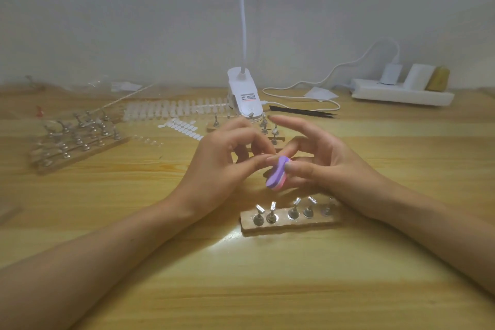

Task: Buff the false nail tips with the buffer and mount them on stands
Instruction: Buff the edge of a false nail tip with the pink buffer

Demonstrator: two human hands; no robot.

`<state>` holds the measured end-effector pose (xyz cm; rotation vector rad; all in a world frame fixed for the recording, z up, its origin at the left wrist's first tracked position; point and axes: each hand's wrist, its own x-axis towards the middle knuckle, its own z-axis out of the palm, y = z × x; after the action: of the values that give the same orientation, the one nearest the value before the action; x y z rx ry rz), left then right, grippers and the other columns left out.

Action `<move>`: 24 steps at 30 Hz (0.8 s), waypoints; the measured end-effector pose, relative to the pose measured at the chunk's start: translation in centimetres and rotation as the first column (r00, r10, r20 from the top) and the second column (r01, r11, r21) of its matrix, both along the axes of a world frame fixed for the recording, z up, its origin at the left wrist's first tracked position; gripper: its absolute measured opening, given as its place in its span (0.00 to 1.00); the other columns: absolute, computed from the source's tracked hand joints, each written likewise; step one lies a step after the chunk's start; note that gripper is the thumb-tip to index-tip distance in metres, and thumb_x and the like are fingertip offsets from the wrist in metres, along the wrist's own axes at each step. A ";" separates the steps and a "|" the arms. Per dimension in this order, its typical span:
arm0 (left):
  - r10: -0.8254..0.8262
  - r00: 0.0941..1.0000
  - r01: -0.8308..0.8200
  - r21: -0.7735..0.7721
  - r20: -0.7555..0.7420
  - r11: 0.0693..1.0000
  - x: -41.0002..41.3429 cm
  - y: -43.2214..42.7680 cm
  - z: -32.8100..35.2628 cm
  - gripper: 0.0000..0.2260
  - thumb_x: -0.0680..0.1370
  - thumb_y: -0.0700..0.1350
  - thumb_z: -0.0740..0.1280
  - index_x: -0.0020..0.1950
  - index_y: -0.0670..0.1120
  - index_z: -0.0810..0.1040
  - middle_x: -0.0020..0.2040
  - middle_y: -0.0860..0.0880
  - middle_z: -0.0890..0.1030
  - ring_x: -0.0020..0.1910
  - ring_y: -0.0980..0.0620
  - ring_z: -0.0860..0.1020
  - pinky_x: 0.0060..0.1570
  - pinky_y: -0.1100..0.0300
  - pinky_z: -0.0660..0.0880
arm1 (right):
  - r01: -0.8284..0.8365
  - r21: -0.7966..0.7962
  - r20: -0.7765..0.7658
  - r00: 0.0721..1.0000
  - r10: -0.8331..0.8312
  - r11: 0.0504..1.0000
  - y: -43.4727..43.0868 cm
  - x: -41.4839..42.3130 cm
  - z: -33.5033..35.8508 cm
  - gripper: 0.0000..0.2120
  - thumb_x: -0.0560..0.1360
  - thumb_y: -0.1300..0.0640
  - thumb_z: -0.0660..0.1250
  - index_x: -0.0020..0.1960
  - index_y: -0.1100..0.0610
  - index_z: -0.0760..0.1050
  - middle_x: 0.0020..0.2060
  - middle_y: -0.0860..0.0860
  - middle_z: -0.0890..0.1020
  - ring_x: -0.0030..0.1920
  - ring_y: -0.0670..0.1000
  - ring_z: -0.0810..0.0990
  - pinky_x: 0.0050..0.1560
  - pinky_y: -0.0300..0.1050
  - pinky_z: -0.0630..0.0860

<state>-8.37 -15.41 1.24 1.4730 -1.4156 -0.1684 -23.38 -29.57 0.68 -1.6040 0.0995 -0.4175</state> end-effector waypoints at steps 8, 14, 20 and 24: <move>0.017 1.000 -0.017 -0.009 0.008 1.000 -0.1 0.0 0.1 0.06 0.73 0.41 0.75 0.40 0.51 0.81 0.42 0.51 0.78 0.35 0.61 0.74 0.38 0.72 0.69 | 0.029 0.057 0.003 1.000 -0.029 0.998 -0.1 0.3 0.1 0.34 0.72 0.64 0.71 0.75 0.48 0.66 0.46 0.57 0.80 0.49 0.59 0.86 0.50 0.49 0.82; 0.008 1.000 -0.008 -0.003 0.009 1.000 -0.1 0.1 0.0 0.07 0.73 0.41 0.75 0.41 0.53 0.81 0.42 0.52 0.77 0.35 0.59 0.74 0.38 0.72 0.68 | 0.041 0.037 0.011 0.999 -0.042 0.998 0.0 0.4 -0.1 0.32 0.72 0.62 0.72 0.74 0.49 0.67 0.45 0.56 0.81 0.49 0.59 0.86 0.50 0.51 0.83; 0.031 1.000 -0.031 -0.003 -0.002 1.000 -0.1 0.0 0.0 0.07 0.73 0.42 0.75 0.40 0.53 0.81 0.42 0.54 0.77 0.36 0.60 0.75 0.38 0.72 0.69 | 0.034 0.048 0.017 0.999 -0.035 0.998 0.1 0.3 0.0 0.33 0.72 0.63 0.72 0.74 0.49 0.67 0.45 0.58 0.81 0.49 0.58 0.86 0.49 0.50 0.83; 0.021 1.000 -0.021 -0.001 -0.010 1.000 -0.1 0.1 0.1 0.07 0.72 0.44 0.75 0.40 0.55 0.80 0.42 0.56 0.77 0.35 0.60 0.74 0.39 0.72 0.69 | 0.175 0.168 0.044 0.982 -0.184 0.970 -0.4 0.4 0.0 0.35 0.69 0.62 0.71 0.75 0.53 0.65 0.42 0.55 0.81 0.46 0.54 0.86 0.44 0.45 0.82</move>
<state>-8.49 -15.36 1.33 1.4840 -1.3915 -0.1610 -22.97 -30.00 0.68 -1.4245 0.2298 -0.5822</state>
